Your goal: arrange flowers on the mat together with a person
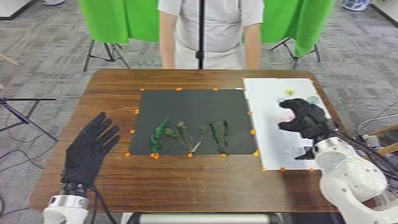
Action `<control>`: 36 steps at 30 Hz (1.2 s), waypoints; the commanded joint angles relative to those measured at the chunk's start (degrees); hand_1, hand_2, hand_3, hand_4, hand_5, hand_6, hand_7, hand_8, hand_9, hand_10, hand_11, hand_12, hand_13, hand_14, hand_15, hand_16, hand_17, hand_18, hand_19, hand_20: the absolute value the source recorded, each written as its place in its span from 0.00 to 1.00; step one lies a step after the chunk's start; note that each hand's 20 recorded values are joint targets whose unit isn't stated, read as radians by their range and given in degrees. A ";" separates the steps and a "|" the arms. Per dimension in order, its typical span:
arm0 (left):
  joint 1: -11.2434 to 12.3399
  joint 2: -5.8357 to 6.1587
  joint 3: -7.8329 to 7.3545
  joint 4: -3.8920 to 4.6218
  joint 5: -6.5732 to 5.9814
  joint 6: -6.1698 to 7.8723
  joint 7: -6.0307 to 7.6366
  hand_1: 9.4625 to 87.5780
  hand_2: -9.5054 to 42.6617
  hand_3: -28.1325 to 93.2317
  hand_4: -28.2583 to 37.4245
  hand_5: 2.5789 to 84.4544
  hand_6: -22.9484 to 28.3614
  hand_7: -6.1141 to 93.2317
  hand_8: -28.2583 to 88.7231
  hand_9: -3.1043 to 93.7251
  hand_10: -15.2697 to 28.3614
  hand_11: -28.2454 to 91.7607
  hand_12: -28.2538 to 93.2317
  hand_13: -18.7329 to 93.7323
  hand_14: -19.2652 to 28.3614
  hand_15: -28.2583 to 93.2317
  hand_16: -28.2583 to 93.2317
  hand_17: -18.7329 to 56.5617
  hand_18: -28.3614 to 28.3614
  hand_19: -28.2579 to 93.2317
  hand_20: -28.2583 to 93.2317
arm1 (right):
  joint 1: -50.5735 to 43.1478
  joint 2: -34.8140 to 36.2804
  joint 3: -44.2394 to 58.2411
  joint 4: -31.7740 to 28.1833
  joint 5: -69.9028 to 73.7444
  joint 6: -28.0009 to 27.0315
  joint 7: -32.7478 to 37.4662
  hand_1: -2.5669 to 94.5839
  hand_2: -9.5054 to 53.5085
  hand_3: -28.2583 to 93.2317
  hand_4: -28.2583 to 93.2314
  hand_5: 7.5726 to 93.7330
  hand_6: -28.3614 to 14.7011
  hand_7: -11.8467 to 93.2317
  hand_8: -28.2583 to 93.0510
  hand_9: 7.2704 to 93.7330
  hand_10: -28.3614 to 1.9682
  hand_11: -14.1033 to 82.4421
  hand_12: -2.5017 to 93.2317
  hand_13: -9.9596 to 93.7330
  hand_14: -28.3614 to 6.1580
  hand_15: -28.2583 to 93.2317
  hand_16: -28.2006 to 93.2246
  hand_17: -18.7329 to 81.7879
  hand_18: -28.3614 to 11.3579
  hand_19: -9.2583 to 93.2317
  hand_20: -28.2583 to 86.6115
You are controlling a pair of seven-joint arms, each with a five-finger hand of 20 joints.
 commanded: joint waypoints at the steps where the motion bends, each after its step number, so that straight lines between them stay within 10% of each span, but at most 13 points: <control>1: 0.63 -0.41 -0.14 0.23 0.41 -0.62 -0.75 0.20 0.10 0.82 0.00 0.34 0.52 0.25 0.16 0.27 0.61 0.37 0.37 0.34 0.69 0.40 0.26 0.11 0.89 0.57 0.31 | 3.93 0.82 -1.34 1.99 -4.49 -5.42 0.28 0.39 0.00 0.91 0.00 0.35 0.58 0.37 0.11 0.33 0.63 0.44 0.25 0.67 0.53 0.92 0.36 0.58 0.31 1.00 0.68; 28: 0.00 -0.20 -0.35 0.65 0.74 -2.27 -1.92 0.20 0.11 0.82 0.00 0.34 0.52 0.24 0.16 0.27 0.61 0.37 0.37 0.34 0.70 0.40 0.26 0.11 0.89 0.57 0.31 | 10.54 1.85 -10.24 9.58 -7.33 -3.29 2.79 0.46 0.00 0.91 0.00 0.48 0.66 0.48 0.09 0.51 0.59 0.58 0.28 0.74 0.60 0.90 0.39 0.63 0.34 1.00 0.73; 36: 0.04 -0.23 -0.25 0.63 0.47 -1.96 -1.68 0.20 0.12 0.82 0.00 0.34 0.52 0.24 0.16 0.28 0.61 0.37 0.37 0.34 0.70 0.40 0.26 0.11 0.89 0.57 0.31 | 11.78 1.25 -11.19 11.65 -7.19 -2.23 -0.15 0.59 0.00 0.86 0.00 0.57 0.67 0.61 0.25 0.76 0.73 0.41 0.49 0.82 0.72 0.87 0.43 0.70 0.38 1.00 0.75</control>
